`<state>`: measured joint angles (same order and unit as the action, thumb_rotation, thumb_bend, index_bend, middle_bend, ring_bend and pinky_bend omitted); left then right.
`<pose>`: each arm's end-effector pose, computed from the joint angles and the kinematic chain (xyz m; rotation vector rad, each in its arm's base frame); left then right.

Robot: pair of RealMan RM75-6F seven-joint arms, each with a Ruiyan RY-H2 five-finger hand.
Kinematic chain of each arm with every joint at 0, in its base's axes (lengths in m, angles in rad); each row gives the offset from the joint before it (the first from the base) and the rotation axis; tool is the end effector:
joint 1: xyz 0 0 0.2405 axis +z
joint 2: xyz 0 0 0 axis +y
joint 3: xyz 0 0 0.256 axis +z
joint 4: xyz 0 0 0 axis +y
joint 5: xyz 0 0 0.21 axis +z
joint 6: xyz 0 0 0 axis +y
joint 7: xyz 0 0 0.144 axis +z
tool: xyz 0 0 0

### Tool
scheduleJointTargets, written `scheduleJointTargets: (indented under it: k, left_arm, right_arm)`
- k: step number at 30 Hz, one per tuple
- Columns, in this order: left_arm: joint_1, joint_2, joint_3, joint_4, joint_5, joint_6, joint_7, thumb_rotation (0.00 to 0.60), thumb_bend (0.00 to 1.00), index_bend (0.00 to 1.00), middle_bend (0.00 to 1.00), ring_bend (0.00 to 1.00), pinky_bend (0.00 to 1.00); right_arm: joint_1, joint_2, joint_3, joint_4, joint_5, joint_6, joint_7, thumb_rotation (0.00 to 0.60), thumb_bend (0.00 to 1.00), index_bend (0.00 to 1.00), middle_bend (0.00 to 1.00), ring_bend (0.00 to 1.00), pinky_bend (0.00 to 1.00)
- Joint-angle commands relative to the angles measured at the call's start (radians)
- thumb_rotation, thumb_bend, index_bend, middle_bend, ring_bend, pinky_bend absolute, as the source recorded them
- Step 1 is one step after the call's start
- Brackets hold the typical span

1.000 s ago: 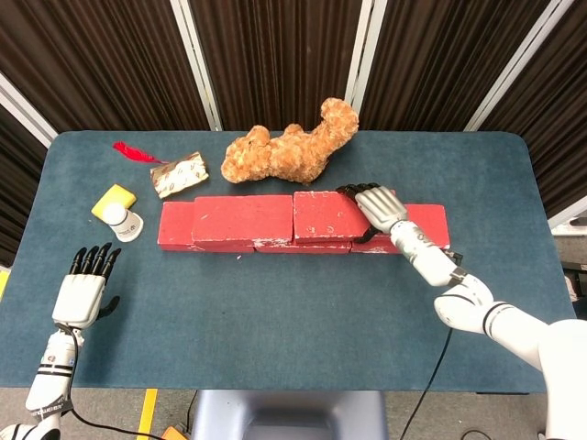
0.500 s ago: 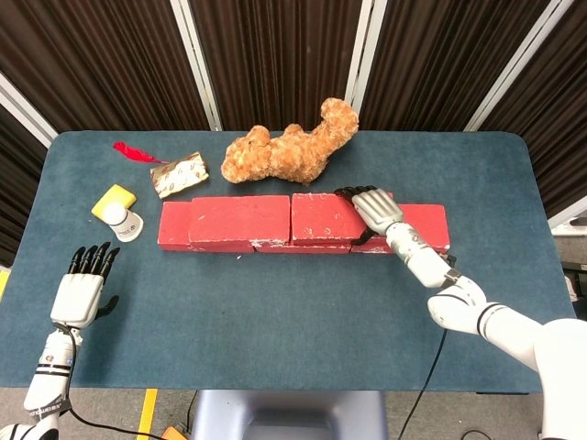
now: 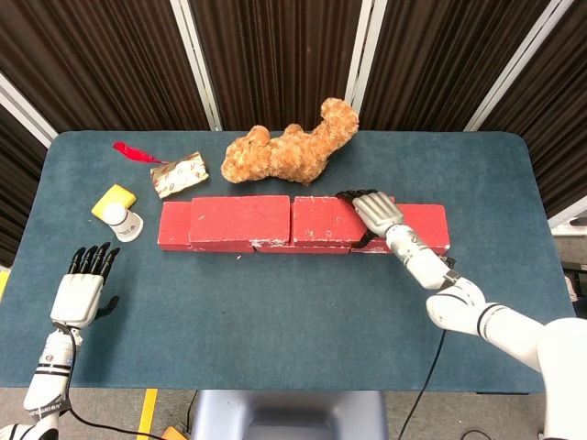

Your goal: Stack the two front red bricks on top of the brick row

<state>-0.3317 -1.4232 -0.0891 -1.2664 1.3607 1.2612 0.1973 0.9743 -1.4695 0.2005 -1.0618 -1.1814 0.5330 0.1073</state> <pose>-0.3165 0.2723 0.0750 -1.5474 -0.7718 -0.7308 -0.1616 -0.4547 0.0275 1.9161 -1.0373 0.7676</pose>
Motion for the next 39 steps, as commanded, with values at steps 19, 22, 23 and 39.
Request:
scheduleJointTargets:
  k: [19,22,23,39]
  left_arm:
    - [-0.002,0.015,-0.003,-0.022,-0.014,-0.020,-0.010,0.600,0.28,0.00,0.00,0.00,0.00]
    - [-0.002,0.017,-0.004,-0.022,-0.015,-0.019,-0.011,0.600,0.28,0.00,0.00,0.00,0.00]
    - [-0.002,0.017,-0.004,-0.022,-0.014,-0.019,-0.012,0.600,0.28,0.00,0.00,0.00,0.00]
    - [-0.001,0.021,-0.004,-0.028,-0.010,-0.014,-0.016,0.600,0.28,0.00,0.00,0.00,0.00]
  right_arm:
    - [0.005,-0.030,0.004,-0.008,0.046,0.028,-0.070,0.600,0.22,0.00,0.16,0.09,0.35]
    - [0.006,-0.029,0.005,-0.009,0.050,0.025,-0.071,0.600,0.22,0.00,0.14,0.08,0.34]
    - [0.006,-0.028,0.005,-0.010,0.052,0.023,-0.071,0.600,0.22,0.00,0.14,0.08,0.34]
    - [0.006,-0.009,0.008,-0.036,0.081,0.013,-0.087,0.600,0.18,0.00,0.11,0.04,0.31]
